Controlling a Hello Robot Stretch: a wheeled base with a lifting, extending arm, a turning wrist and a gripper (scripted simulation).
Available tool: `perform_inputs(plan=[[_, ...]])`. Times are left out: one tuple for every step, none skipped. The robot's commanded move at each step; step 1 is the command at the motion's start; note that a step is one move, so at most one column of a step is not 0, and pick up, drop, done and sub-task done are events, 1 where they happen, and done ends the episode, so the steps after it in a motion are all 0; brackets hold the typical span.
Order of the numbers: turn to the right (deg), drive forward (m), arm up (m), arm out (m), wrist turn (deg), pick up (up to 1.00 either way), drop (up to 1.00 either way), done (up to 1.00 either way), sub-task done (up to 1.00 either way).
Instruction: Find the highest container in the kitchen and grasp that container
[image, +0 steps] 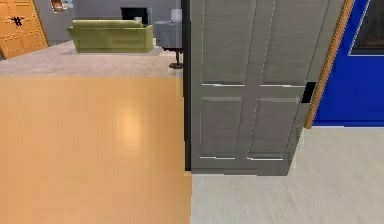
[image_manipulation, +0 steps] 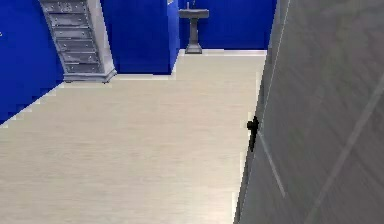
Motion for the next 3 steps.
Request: perform_inputs(plan=[[0.0, 0.20, 0.00, 0.00, 0.0, 0.00, 0.00, 0.00, 0.00], [-45.0, 0.00, 0.00, 0.00, 0.0, 0.00, 0.00, 0.00, 0.00], [-36.0, 0.00, 0.00, 0.00, 0.0, 0.00, 0.00, 0.00, 0.00]])
